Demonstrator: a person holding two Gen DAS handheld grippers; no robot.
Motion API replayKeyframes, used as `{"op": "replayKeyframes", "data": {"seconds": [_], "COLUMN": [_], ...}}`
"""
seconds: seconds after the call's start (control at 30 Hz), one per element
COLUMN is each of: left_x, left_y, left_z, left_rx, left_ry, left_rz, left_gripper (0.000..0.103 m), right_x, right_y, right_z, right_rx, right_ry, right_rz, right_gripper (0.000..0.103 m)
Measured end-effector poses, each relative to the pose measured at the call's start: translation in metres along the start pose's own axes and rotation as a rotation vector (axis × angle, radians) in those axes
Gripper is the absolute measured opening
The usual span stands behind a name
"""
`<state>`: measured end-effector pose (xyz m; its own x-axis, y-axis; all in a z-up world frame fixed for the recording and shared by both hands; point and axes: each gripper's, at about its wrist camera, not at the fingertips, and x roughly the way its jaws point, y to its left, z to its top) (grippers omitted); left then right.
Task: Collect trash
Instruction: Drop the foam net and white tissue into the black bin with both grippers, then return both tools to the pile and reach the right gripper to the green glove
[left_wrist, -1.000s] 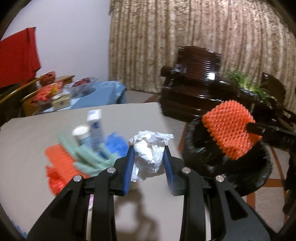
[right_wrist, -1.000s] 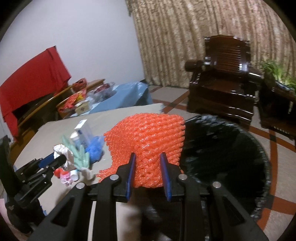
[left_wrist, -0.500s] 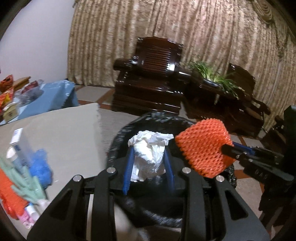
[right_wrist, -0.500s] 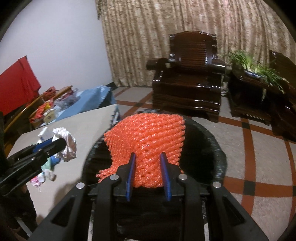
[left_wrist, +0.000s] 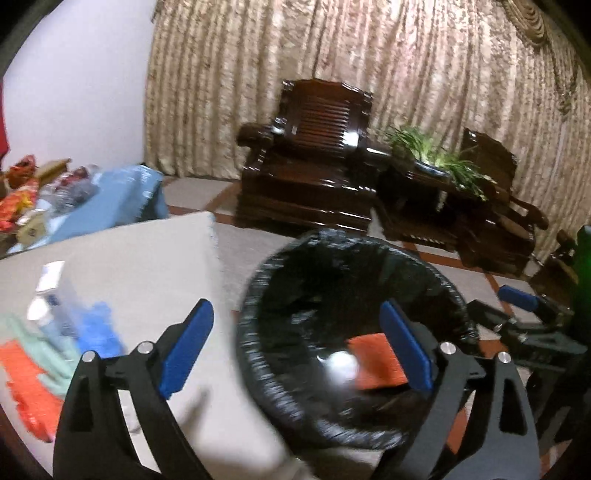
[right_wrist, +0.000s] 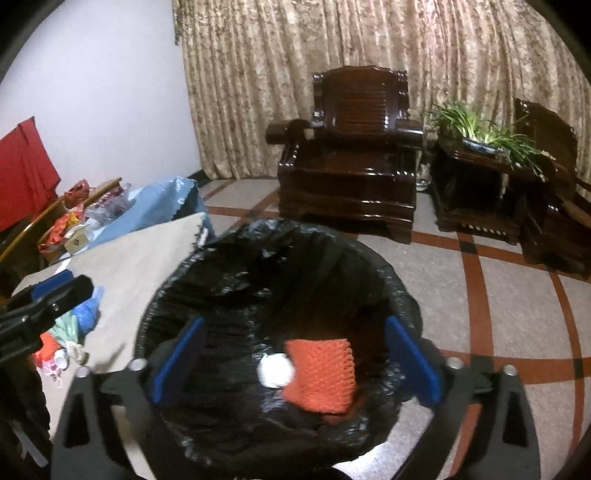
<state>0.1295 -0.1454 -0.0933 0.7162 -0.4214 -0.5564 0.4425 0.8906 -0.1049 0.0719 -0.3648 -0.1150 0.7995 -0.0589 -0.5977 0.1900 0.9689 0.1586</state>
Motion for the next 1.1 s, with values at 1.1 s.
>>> {"op": "replayKeyframes", "data": {"seconds": [1.1], "left_x": [-0.132], "left_y": [0.234], "left_z": [-0.096], "left_rx": [-0.260], "left_ry": [0.042], "left_rz": [0.529], "left_gripper": [0.092], "right_x": [0.079], "right_y": [0.283], "right_z": [-0.052], "right_rx": [-0.351], "right_ry": [0.131], "right_rz": [0.438], "right_gripper": [0.082]}}
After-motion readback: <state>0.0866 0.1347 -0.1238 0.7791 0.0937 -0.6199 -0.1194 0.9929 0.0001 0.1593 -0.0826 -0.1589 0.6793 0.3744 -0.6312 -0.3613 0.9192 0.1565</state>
